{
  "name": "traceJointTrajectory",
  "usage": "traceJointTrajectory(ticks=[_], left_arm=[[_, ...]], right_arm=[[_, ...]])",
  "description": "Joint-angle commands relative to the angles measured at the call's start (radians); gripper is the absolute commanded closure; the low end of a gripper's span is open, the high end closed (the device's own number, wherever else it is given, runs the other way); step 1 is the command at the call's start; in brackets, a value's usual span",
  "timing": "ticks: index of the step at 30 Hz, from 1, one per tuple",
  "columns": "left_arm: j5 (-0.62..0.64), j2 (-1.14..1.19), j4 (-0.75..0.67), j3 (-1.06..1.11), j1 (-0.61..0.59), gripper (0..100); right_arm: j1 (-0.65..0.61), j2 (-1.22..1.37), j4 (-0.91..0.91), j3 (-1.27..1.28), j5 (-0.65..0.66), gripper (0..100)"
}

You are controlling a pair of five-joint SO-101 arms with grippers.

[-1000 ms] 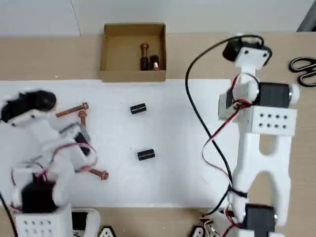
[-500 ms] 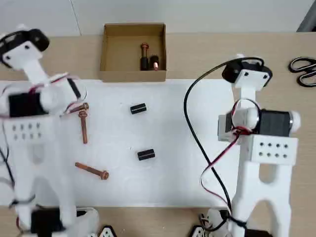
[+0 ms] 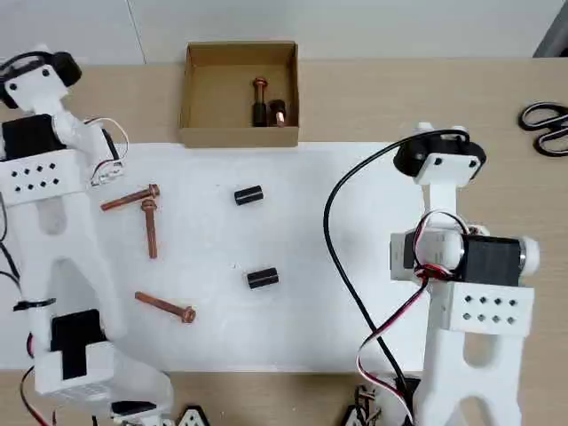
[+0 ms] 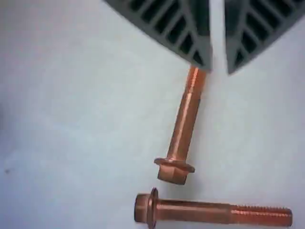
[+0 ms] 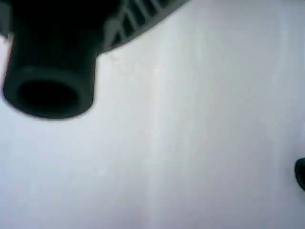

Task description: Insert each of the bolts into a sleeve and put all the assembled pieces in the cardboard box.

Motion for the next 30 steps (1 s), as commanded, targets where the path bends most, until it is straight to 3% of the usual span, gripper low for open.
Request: traceJointTrajectory(ticks=[1, 9, 30], left_arm=[[-0.075, -0.003, 0.020, 0.051, 0.002, 99], [-0.160, 0.158, 0.018, 0.139, 0.011, 99], [-0.135, 0.288, -0.037, 0.101, 0.107, 99]], right_arm=[[0.045, -0.035, 0.007, -0.003, 0.011, 99.2], [0.131, -0.042, 0.005, 0.068, 0.069, 99.2], [0.133, -0.035, -0.002, 0.078, 0.074, 99.1]])
